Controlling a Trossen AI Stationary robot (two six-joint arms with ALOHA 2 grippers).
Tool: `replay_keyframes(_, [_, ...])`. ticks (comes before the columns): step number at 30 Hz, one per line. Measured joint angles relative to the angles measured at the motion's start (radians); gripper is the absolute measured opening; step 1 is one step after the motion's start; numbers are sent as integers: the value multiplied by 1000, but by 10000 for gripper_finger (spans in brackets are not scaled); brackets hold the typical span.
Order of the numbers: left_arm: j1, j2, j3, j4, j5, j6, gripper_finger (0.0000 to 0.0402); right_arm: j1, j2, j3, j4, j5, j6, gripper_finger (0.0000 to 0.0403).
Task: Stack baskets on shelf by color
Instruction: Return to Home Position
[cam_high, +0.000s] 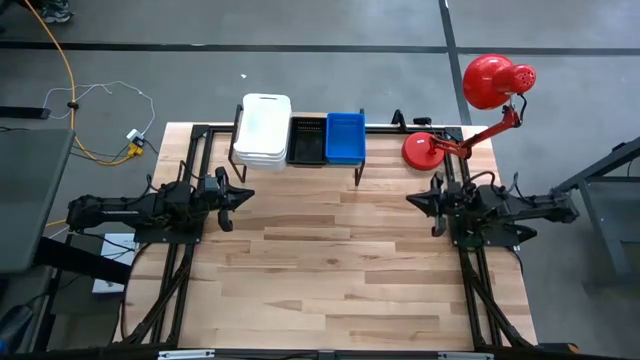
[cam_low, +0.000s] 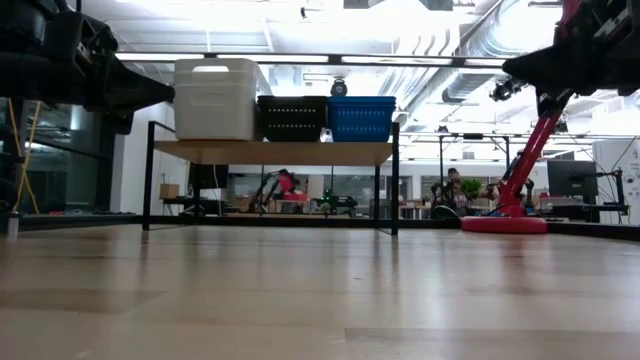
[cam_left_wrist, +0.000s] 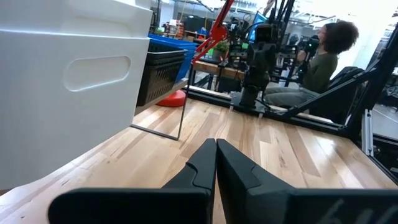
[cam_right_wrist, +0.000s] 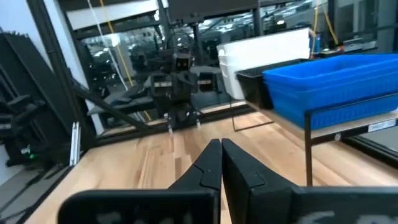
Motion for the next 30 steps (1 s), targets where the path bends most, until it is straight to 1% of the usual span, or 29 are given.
replay_keyframes(3, [0,0,0,0,0,0,1,-41,0,-27,5,-56,7,0])
replay_keyframes(6, [0,0,0,0,0,0,1,-79,1,-66,27,-89,20,0])
replay_keyframes(8, [0,0,0,0,0,0,1,-98,8,-66,30,-122,12,0])
replay_keyframes(12, [0,0,0,0,0,0,1,-106,6,-66,25,-148,-8,0])
replay_keyframes(17, [0,0,0,0,-1,0,1,-105,8,-66,14,-213,-53,0])
replay_keyframes(19, [0,0,0,0,-1,0,1,-105,10,-66,12,-216,-103,0])
replay_keyframes(22, [0,0,0,0,-2,0,1,-105,9,-66,13,-211,-131,0])
replay_keyframes(30, [0,0,0,0,-4,0,1,-105,10,-66,13,-210,-14,0])
